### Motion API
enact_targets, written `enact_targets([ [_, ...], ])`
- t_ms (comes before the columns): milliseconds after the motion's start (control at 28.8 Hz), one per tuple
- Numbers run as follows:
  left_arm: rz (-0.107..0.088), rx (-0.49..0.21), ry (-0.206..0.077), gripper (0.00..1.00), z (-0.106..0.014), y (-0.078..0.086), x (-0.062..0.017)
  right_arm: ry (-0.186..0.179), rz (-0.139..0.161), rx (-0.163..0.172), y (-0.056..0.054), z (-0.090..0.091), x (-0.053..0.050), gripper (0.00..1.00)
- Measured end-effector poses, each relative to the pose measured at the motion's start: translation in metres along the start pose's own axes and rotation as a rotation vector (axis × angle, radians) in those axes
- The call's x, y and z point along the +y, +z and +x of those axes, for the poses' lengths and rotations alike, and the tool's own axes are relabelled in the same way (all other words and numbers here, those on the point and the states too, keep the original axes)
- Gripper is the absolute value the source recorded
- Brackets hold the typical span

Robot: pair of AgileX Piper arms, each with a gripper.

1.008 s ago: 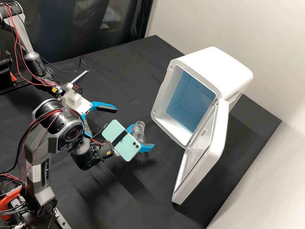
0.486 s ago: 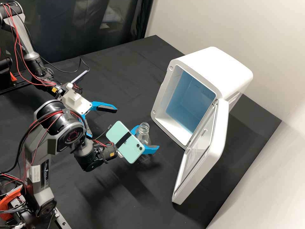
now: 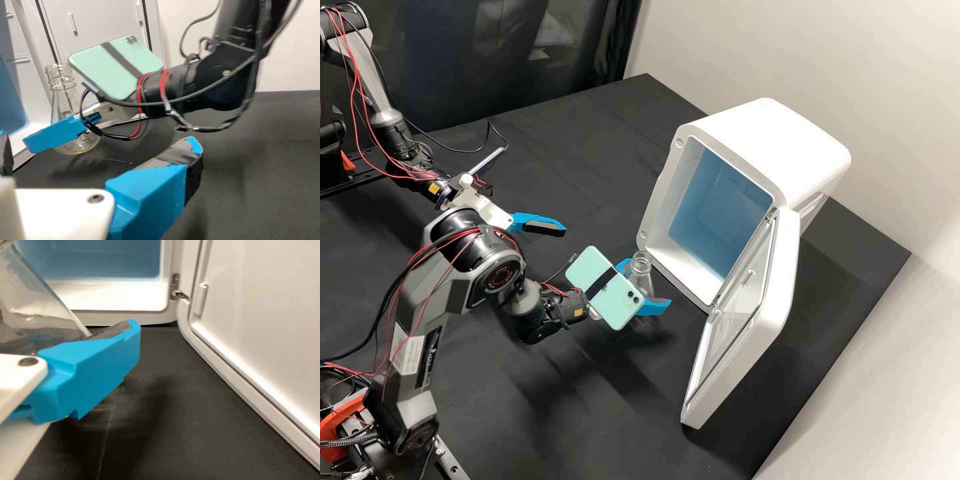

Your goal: Place the flask in the incubator

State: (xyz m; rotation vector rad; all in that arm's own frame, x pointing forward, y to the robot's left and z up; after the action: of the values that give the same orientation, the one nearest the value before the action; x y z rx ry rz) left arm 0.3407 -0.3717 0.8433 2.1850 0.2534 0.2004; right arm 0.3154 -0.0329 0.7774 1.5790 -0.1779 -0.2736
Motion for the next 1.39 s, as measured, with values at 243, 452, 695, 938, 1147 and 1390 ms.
enact_targets([
  [243, 0.0, 0.0, 0.0, 1.0, 0.0, 0.0, 0.0, 0.019, -0.014, -0.036, 0.001, 0.019, 0.0, 0.0],
  [452, 0.0, 0.0, 0.0, 1.0, 0.0, 0.0, 0.0, 0.037, -0.038, -0.036, 0.002, 0.031, 0.003, 0.0],
  [695, 0.0, -0.002, 0.0, 1.0, 0.0, 0.001, -0.0001, 0.093, -0.031, -0.053, 0.003, 0.044, 0.021, 0.0],
  [938, 0.0, -0.002, 0.0, 1.0, 0.0, 0.001, -0.0001, 0.12, -0.02, -0.054, -0.001, 0.052, 0.032, 0.0],
  [1147, 0.0, -0.002, 0.0, 1.0, 0.0, 0.001, -0.0001, 0.129, -0.006, -0.063, -0.001, 0.057, 0.038, 0.0],
  [1390, 0.0, -0.002, 0.0, 1.0, 0.0, 0.001, -0.0001, 0.113, 0.027, -0.059, -0.001, 0.056, 0.039, 0.0],
])
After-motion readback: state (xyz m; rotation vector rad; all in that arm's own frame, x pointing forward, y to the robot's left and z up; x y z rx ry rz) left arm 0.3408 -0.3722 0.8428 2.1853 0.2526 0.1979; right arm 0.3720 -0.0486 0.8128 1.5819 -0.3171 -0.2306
